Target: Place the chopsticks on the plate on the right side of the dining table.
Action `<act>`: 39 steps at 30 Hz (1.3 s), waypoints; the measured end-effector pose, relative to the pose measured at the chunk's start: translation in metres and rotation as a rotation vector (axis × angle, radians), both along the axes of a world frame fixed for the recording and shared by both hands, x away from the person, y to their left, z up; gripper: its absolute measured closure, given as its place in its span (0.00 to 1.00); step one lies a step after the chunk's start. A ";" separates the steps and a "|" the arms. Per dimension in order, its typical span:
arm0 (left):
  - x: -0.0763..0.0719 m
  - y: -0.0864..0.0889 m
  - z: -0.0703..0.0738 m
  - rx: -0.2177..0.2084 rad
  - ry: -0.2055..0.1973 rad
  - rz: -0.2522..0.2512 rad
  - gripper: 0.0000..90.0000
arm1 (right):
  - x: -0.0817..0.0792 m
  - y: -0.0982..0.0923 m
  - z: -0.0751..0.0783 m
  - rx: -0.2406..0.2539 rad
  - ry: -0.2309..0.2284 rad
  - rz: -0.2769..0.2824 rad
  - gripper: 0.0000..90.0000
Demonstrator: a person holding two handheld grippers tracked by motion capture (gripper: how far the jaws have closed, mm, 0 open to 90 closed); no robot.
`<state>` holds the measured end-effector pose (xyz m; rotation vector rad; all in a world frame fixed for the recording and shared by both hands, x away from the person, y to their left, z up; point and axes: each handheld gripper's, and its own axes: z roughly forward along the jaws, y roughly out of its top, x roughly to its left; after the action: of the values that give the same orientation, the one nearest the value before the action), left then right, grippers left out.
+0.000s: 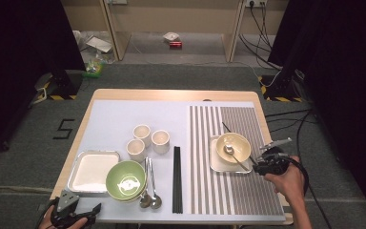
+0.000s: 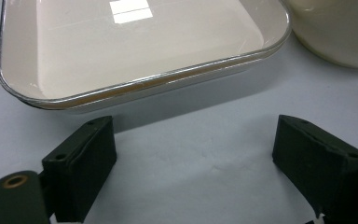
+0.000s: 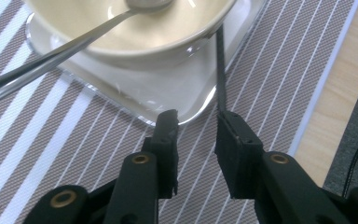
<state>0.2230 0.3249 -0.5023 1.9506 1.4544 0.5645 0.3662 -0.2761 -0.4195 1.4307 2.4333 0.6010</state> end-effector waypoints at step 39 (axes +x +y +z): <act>0.000 0.000 0.000 -0.004 -0.004 -0.002 0.13 | -0.064 0.084 -0.020 0.088 0.034 0.103 0.55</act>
<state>0.2226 0.3251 -0.5027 1.9462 1.4503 0.5643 0.3026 -0.1925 -0.4396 1.3647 2.5491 0.7210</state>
